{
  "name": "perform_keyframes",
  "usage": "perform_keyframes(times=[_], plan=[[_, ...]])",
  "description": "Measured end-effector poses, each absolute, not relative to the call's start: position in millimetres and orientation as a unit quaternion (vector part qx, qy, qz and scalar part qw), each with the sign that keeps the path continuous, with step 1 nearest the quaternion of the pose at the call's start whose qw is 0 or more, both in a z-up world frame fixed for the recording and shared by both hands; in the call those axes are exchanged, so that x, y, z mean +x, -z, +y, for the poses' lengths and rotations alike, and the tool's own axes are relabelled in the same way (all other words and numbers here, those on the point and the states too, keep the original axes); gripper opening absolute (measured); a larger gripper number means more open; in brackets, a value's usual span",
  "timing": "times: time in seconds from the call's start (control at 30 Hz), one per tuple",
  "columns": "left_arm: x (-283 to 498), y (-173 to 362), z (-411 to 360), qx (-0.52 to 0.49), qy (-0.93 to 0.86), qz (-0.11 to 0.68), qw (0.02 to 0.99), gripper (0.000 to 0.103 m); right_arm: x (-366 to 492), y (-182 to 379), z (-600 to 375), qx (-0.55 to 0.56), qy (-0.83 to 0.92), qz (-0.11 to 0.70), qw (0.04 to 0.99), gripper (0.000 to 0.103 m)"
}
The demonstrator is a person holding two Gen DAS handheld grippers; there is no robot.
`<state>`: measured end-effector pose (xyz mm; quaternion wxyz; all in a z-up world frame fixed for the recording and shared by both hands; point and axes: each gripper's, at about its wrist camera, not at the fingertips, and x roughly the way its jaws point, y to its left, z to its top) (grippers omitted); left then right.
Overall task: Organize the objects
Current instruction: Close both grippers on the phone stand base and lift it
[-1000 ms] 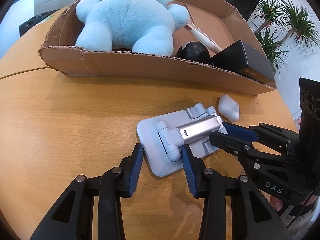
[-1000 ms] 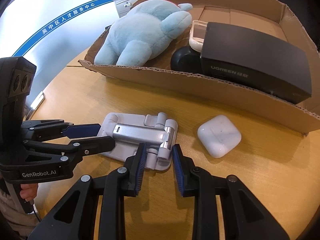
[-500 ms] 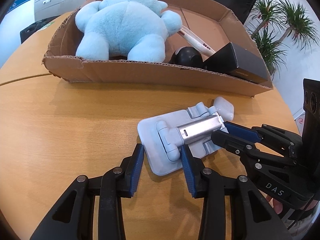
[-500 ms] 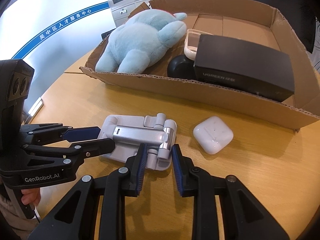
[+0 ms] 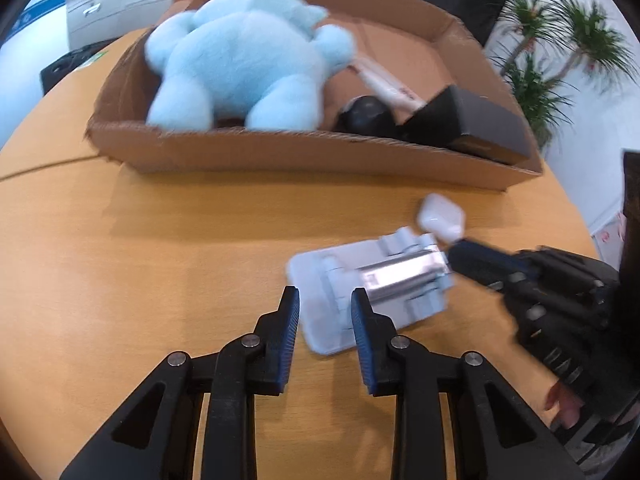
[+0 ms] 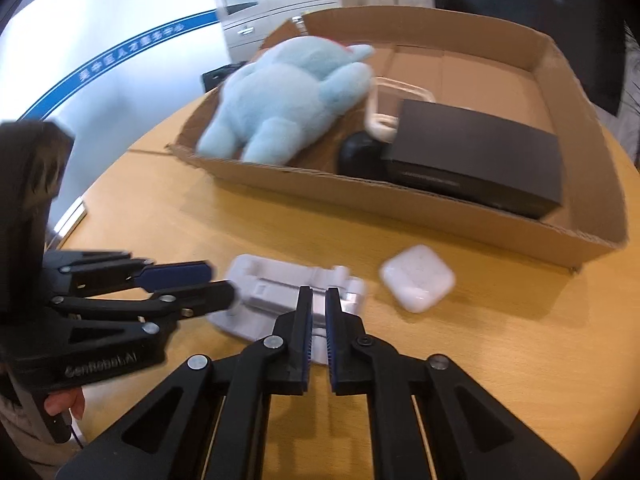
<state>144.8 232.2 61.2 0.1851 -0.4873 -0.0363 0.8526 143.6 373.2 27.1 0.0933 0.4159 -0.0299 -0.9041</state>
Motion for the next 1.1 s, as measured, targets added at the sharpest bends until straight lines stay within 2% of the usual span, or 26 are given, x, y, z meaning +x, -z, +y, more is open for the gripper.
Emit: perform_keyframes(times=[0.07, 0.13, 0.17, 0.2, 0.37, 0.43, 0.5, 0.53, 0.6, 1.1], plan=[[145, -63, 228, -0.483, -0.857, -0.039, 0.176, 0.027, 144, -22, 387, 0.426, 0.900, -0.045, 0.082, 0.018], [145, -64, 230, -0.480, -0.857, -0.039, 0.185, 0.041, 146, -17, 393, 0.433, 0.896, -0.053, 0.080, 0.038], [145, -64, 232, -0.480, -0.855, -0.039, 0.193, 0.047, 148, -15, 393, 0.433, 0.896, -0.055, 0.080, 0.060], [145, -63, 236, -0.481, -0.852, -0.036, 0.202, 0.051, 150, -14, 392, 0.430, 0.896, -0.062, 0.087, 0.071], [142, -55, 242, -0.491, -0.846, -0.034, 0.205, 0.052, 148, -9, 386, 0.430, 0.894, -0.079, 0.099, 0.068], [141, -52, 241, -0.496, -0.843, -0.036, 0.208, 0.052, 146, -5, 385, 0.438, 0.890, -0.072, 0.100, 0.060], [141, -50, 243, -0.499, -0.839, -0.033, 0.212, 0.051, 145, 2, 384, 0.447, 0.886, -0.068, 0.102, 0.046], [141, -49, 245, -0.499, -0.840, -0.030, 0.212, 0.051, 144, 3, 383, 0.447, 0.886, -0.064, 0.101, 0.043], [142, -47, 248, -0.497, -0.843, -0.019, 0.206, 0.051, 143, 4, 380, 0.446, 0.887, -0.057, 0.104, 0.030], [144, -46, 246, -0.492, -0.846, -0.021, 0.206, 0.040, 147, 1, 380, 0.440, 0.892, -0.043, 0.090, 0.025]])
